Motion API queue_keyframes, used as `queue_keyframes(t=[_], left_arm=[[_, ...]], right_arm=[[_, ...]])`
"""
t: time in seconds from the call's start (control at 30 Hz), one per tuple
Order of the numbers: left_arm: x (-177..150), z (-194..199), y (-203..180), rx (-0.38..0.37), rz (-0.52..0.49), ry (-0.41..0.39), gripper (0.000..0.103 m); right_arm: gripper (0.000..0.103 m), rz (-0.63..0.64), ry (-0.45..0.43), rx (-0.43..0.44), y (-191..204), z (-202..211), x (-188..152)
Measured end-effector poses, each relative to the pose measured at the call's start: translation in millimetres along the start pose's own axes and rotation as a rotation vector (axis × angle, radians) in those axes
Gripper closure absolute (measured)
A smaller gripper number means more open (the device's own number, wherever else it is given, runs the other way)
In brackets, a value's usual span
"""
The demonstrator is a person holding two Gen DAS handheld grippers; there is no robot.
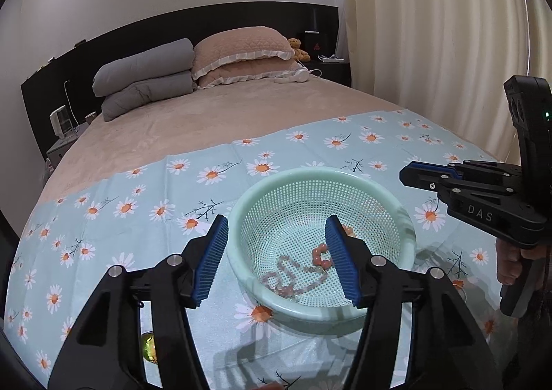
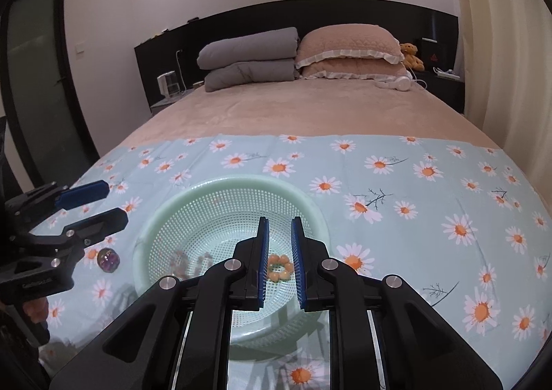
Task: Organize jewelry
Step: 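Carry both held bead strands into the green basket and open both tools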
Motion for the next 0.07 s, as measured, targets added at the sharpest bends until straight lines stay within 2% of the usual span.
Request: queue_keyframes(t=[0.07], left_arm=[[0.5, 2.7, 1.9, 0.015, -0.002, 0.003, 0.042]], right_arm=[[0.090, 0.001, 0.002, -0.005, -1.6, 4.0, -2.4]])
Point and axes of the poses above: each gripper's, at about its wrist camera, not at the fingertips, and z roughly against the way its jaws point, y to its left, x to its top, the point moved 10 cm from there along -z, roughly the way its jaws point, and after that the axes turned 4 degrees about -x, right-handed, at the moved point
